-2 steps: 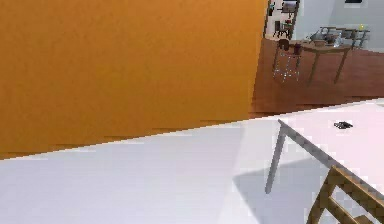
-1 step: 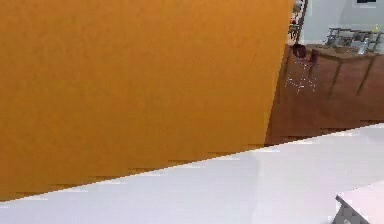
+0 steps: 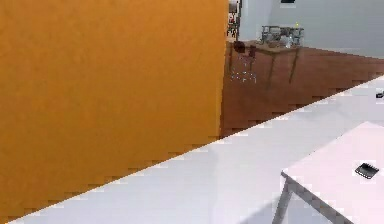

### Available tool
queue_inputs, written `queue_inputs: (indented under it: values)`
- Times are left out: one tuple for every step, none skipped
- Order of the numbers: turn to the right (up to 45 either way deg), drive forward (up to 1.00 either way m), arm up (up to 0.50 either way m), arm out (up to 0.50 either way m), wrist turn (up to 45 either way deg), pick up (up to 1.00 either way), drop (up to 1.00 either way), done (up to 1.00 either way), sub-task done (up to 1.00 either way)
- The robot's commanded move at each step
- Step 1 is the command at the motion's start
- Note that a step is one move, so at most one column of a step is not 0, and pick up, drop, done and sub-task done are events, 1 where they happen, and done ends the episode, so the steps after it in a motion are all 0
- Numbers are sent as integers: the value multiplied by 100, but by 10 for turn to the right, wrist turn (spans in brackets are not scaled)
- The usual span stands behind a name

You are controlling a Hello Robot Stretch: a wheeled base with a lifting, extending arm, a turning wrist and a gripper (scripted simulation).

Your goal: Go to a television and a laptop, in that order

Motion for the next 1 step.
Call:
queue_inputs:
  values:
    - [0,100,0,0,0,0,0,0,0]
